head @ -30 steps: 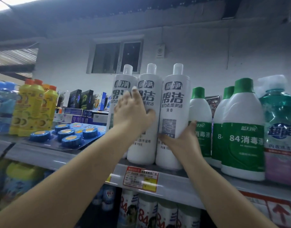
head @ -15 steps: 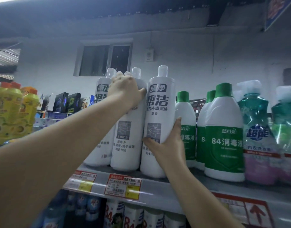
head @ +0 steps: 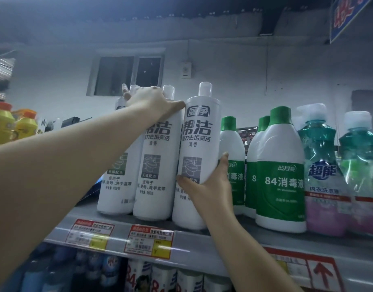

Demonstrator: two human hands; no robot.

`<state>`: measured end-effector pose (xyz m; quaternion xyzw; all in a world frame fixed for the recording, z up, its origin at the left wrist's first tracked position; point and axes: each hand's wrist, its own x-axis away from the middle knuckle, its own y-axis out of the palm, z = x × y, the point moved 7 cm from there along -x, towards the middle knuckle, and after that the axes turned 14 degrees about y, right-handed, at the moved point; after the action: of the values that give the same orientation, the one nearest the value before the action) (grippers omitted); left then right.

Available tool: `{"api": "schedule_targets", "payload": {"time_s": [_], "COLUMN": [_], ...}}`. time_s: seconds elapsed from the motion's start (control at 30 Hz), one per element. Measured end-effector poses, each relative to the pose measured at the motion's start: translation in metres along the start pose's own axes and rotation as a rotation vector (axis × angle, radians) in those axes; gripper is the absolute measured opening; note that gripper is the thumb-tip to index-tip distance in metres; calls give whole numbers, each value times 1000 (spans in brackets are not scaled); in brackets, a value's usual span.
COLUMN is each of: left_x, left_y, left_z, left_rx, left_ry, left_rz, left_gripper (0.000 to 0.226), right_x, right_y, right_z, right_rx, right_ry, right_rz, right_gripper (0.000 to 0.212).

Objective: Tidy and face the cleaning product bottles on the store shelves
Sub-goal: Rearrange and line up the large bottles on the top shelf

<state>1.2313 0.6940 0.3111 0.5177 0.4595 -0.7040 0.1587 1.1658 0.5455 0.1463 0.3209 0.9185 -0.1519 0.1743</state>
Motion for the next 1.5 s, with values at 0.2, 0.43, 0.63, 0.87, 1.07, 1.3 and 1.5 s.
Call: {"api": "schedule_targets", "payload": {"time_s": [0.2, 0.43, 0.63, 0.87, 1.07, 1.3, 1.5], "left_x": [-4, -5, -6, 3, 22, 34, 44], "left_y": [6, 4, 0, -6, -2, -7, -7], "left_z": [-8, -7, -9, -13, -14, -10, -8], "left_rx": [127, 149, 203, 273, 216, 240, 203], "left_ry": [-18, -10, -22, -1, 40, 125, 186], "left_rz": [-137, -156, -205, -125, -33, -5, 27], "left_gripper": [55, 47, 53, 53, 68, 63, 69], "right_x": [1, 1, 0, 0, 0, -5, -5], "right_y": [-1, 0, -1, 1, 0, 1, 0], "right_z": [-1, -3, -2, -2, -5, -3, -4], "right_rx": [-23, -49, -47, -13, -28, -49, -56], "right_ry": [-13, -34, -54, -67, -65, -86, -95], "right_rz": [13, 14, 21, 30, 19, 52, 61], "right_gripper": [117, 116, 115, 119, 116, 95, 96]}}
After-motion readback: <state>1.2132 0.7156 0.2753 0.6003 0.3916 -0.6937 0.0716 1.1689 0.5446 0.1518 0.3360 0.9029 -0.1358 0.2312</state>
